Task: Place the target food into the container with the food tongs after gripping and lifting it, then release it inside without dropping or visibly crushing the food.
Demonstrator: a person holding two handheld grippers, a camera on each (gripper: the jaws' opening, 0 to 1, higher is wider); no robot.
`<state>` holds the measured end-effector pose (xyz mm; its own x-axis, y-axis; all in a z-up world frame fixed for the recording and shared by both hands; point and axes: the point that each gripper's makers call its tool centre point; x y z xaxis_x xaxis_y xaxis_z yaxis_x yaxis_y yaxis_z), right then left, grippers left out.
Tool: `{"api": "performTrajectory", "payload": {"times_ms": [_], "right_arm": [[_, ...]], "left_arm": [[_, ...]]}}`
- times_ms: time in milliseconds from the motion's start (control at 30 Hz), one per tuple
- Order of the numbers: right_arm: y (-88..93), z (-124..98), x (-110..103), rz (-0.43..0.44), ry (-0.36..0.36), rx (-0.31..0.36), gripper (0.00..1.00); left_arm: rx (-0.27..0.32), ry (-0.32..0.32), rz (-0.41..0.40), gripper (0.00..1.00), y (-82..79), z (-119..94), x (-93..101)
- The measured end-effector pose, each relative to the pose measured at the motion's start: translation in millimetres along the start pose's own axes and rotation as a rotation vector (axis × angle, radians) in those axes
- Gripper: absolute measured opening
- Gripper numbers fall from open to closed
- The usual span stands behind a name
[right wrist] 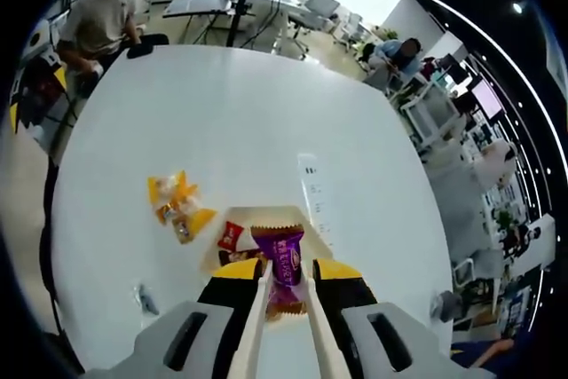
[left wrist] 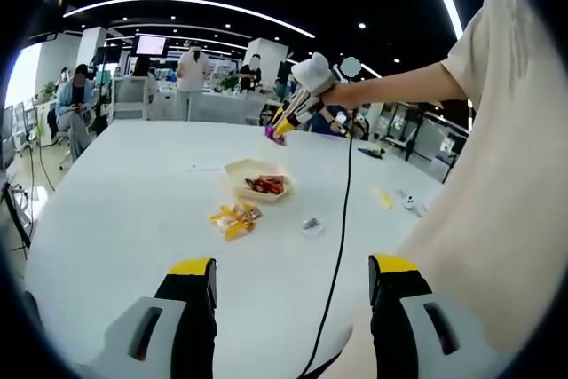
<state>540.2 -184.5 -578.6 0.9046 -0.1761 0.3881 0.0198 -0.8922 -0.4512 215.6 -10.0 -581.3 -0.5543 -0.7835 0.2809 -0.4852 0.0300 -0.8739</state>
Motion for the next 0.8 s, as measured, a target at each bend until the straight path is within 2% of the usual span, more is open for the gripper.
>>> {"api": "performTrajectory", "payload": {"times_ms": [800], "right_arm": [[4.4,-3.3,5.8,0.015,0.021,0.003,0.23]], "left_arm": [[-0.005,0.008,-0.005,0.7,1.1,2.3,2.0]]}}
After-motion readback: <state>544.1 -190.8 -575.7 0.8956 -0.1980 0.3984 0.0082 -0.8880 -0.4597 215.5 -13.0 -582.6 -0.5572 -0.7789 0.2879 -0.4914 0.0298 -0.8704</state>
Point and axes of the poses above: the point that each gripper's makers call its tool centre point, and the gripper's own axes: z roughly forward along the fingers, x roughly to its right, y roughly out of its underside, and after that the axes turned 1 degree about y, right-handed
